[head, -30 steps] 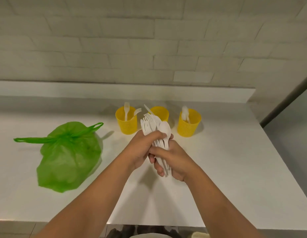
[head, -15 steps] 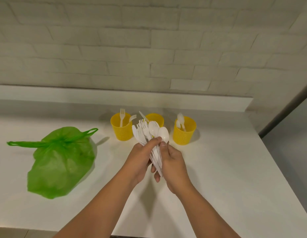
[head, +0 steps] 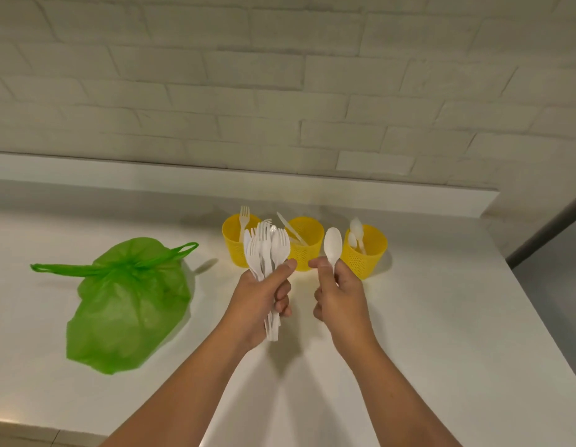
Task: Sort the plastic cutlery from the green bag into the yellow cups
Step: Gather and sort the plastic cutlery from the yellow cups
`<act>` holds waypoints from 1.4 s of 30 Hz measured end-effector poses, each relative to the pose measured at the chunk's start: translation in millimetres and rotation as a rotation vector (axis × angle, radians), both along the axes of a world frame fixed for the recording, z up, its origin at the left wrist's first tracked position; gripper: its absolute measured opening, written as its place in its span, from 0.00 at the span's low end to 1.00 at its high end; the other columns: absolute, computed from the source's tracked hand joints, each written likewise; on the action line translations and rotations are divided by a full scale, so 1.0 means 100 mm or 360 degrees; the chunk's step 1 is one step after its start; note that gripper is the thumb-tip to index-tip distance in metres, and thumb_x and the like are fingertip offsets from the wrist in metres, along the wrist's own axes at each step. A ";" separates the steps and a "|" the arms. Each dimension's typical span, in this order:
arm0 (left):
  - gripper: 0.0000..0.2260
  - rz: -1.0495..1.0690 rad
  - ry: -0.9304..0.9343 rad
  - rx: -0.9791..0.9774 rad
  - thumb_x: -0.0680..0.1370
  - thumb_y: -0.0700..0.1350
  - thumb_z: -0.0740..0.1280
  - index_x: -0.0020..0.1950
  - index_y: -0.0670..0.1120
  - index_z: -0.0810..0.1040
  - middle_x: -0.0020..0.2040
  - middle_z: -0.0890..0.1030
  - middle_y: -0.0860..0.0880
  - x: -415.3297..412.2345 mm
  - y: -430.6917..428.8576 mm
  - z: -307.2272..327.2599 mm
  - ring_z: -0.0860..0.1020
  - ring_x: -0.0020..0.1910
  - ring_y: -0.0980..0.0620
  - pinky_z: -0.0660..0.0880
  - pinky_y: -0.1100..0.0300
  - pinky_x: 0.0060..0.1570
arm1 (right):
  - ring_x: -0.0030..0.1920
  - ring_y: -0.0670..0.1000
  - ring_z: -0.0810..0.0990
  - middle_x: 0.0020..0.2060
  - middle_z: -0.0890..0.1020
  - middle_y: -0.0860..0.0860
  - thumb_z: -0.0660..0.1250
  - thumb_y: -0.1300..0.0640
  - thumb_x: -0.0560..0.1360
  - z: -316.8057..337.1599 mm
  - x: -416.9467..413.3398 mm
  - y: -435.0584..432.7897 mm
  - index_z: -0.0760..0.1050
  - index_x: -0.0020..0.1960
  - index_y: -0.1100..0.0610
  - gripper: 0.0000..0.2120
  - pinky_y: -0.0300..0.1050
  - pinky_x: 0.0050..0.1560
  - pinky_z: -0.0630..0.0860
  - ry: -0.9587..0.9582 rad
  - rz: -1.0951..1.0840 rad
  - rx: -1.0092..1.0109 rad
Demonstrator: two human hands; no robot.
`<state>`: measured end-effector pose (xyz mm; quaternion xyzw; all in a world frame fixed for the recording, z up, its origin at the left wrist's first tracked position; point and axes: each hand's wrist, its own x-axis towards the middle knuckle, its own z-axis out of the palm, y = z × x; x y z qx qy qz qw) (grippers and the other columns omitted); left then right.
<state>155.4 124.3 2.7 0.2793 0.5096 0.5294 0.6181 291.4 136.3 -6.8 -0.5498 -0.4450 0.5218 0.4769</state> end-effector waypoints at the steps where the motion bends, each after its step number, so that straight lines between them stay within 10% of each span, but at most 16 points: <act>1: 0.03 -0.0067 -0.0008 0.0005 0.80 0.43 0.70 0.49 0.47 0.77 0.28 0.65 0.49 -0.02 -0.01 0.00 0.63 0.22 0.53 0.67 0.62 0.25 | 0.25 0.47 0.63 0.25 0.65 0.45 0.65 0.51 0.83 0.05 -0.01 0.04 0.79 0.46 0.50 0.08 0.40 0.24 0.63 0.0083 0.0059 -0.0055; 11: 0.05 -0.0364 -0.0167 0.0022 0.71 0.44 0.64 0.41 0.42 0.76 0.32 0.69 0.42 -0.28 0.08 0.04 0.62 0.20 0.52 0.60 0.65 0.22 | 0.23 0.47 0.66 0.33 0.76 0.62 0.68 0.62 0.79 0.21 -0.24 0.15 0.78 0.49 0.58 0.01 0.39 0.25 0.58 0.0378 0.0513 -0.0113; 25: 0.07 -0.0409 0.0205 0.0058 0.81 0.38 0.63 0.59 0.40 0.75 0.45 0.82 0.40 -0.53 0.42 -0.01 0.73 0.27 0.47 0.65 0.61 0.25 | 0.26 0.48 0.68 0.31 0.71 0.53 0.63 0.58 0.82 0.18 -0.56 0.47 0.71 0.48 0.56 0.05 0.38 0.23 0.58 0.0456 0.0016 -0.0210; 30: 0.07 -0.0375 0.0185 0.0095 0.82 0.37 0.64 0.59 0.43 0.77 0.43 0.83 0.42 -0.48 0.59 -0.06 0.77 0.30 0.46 0.68 0.60 0.26 | 0.23 0.44 0.73 0.28 0.79 0.46 0.63 0.61 0.83 0.17 -0.59 0.53 0.72 0.55 0.70 0.10 0.39 0.23 0.63 0.0442 0.0056 -0.0171; 42: 0.08 -0.0441 0.0272 0.0288 0.82 0.41 0.68 0.60 0.48 0.82 0.44 0.85 0.46 -0.23 0.84 -0.22 0.80 0.36 0.48 0.73 0.58 0.29 | 0.31 0.54 0.74 0.45 0.82 0.61 0.58 0.54 0.85 -0.01 -0.41 0.78 0.80 0.57 0.58 0.14 0.50 0.34 0.72 0.0400 -0.0135 -0.0238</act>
